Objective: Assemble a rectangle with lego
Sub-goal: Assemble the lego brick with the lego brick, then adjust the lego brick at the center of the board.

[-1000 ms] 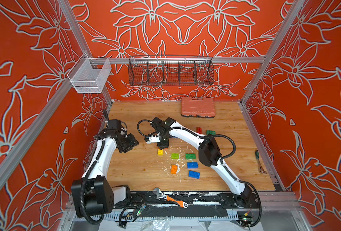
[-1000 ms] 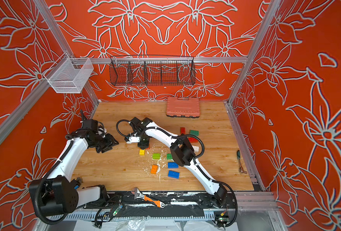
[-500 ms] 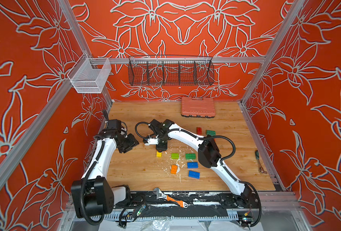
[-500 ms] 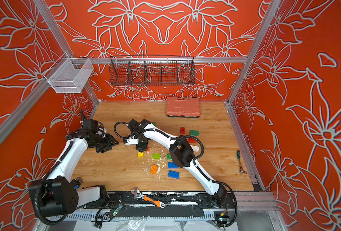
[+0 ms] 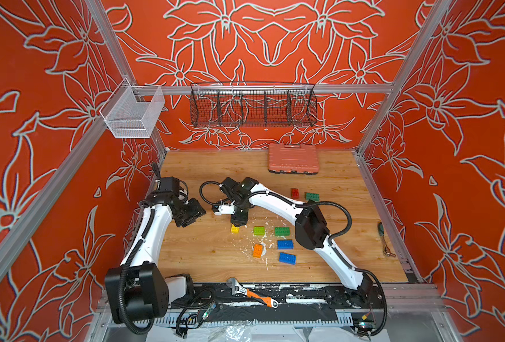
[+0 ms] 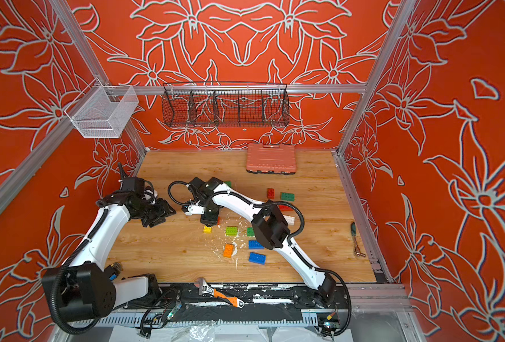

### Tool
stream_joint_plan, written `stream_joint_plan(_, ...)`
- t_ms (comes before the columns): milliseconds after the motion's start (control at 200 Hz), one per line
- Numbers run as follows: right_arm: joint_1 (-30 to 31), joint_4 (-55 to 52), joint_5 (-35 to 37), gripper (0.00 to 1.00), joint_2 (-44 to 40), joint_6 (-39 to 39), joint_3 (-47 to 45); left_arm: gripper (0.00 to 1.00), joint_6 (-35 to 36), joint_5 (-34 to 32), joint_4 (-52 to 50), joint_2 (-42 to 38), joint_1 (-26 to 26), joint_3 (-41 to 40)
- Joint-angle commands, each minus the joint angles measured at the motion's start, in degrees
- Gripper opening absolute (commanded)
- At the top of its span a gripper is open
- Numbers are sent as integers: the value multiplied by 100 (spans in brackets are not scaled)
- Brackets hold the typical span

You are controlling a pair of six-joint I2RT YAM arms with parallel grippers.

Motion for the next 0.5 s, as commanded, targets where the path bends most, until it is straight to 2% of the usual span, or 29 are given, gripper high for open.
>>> stream_joint_plan(0, -167, -50, -100, 52, -815, 337, -194, 53, -147, 203, 111, 325, 64, 131)
stream_joint_plan(135, -555, 346, -242, 51, -1479, 1000, -800, 42, -387, 508, 357, 610, 17, 52)
stream_joint_plan(315, -902, 1252, -187, 49, -2221, 1998, -1810, 28, -513, 235, 440, 789, -393, -85)
stream_joint_plan(380, -988, 1479, -36, 49, -2343, 2649, -1937, 19, -659, 204, 545, 903, -711, -181)
stream_joint_plan(495, -1227, 1728, 211, 52, -2317, 4161, -2067, 16, -936, -73, 831, 1103, -1413, -401)
